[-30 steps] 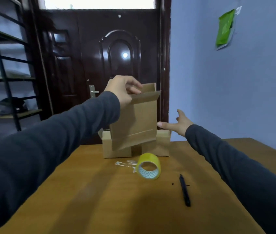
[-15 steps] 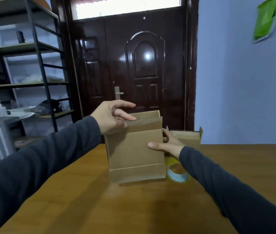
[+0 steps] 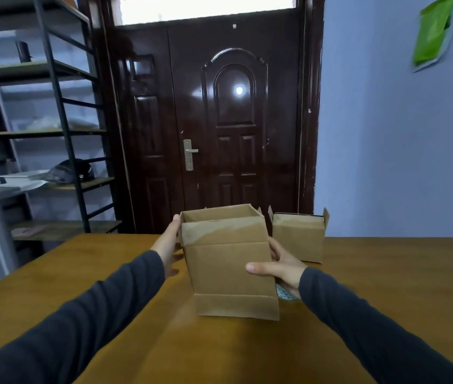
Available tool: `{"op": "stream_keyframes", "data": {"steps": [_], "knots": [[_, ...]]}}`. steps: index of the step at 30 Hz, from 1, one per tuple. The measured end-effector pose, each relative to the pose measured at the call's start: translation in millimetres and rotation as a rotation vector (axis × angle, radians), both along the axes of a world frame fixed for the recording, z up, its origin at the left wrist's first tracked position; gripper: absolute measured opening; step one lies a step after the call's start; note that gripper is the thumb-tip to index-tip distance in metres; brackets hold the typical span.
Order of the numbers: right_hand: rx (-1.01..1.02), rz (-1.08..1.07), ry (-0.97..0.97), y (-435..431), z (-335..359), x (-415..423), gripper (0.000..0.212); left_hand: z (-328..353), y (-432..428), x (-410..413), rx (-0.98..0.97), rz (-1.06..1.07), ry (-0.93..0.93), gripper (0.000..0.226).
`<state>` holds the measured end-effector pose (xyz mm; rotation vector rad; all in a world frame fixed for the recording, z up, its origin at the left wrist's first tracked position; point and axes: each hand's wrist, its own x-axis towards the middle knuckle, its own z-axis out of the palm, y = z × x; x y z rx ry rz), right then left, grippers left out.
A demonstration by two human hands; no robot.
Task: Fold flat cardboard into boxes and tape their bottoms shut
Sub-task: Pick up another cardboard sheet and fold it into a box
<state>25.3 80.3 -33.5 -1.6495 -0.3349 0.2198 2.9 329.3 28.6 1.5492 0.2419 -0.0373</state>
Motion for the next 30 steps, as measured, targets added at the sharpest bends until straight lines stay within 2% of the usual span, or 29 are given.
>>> {"op": "stream_keyframes", "data": {"steps": [2,4,7,10,12,14,16,18,21,24,26,28,30], "knots": [[-0.009,0.026,-0.022,-2,-4,-5,0.112,-6,-4,3,-0.095,0.007,-0.025,0.067],[-0.065,0.007,-0.088,-1,-4,-13,0.109,-7,-10,2,-0.107,-0.004,-0.088,0.052],[-0.085,-0.117,-0.256,3,-3,-24,0.109,-4,-16,-1,0.036,-0.073,-0.202,0.043],[-0.127,-0.266,-0.427,5,-1,-36,0.098,-4,-15,-5,0.175,-0.15,-0.318,0.04],[-0.18,-0.309,-0.498,3,-2,-40,0.088,-12,-8,-9,0.29,-0.239,-0.423,0.045],[-0.222,-0.309,-0.481,-1,-2,-40,0.079,-23,0,-13,0.391,-0.307,-0.469,0.064],[-0.247,-0.297,-0.411,-2,-3,-35,0.086,-34,7,-10,0.435,-0.297,-0.449,0.074],[-0.247,-0.304,-0.375,-1,-1,-28,0.092,-36,10,-11,0.446,-0.251,-0.446,0.063],[-0.187,-0.312,-0.363,4,0,-22,0.078,-34,6,-11,0.493,-0.191,-0.456,0.037],[-0.155,-0.317,-0.316,7,3,-21,0.074,-33,1,-6,0.514,-0.154,-0.446,0.027],[-0.127,-0.317,-0.274,9,5,-23,0.071,-34,0,-5,0.5,-0.121,-0.47,0.033],[-0.072,-0.324,-0.264,10,9,-26,0.061,-34,0,-5,0.439,-0.085,-0.478,0.06],[-0.028,-0.321,-0.267,10,16,-29,0.069,-33,0,-2,0.386,-0.091,-0.468,0.079]]}}
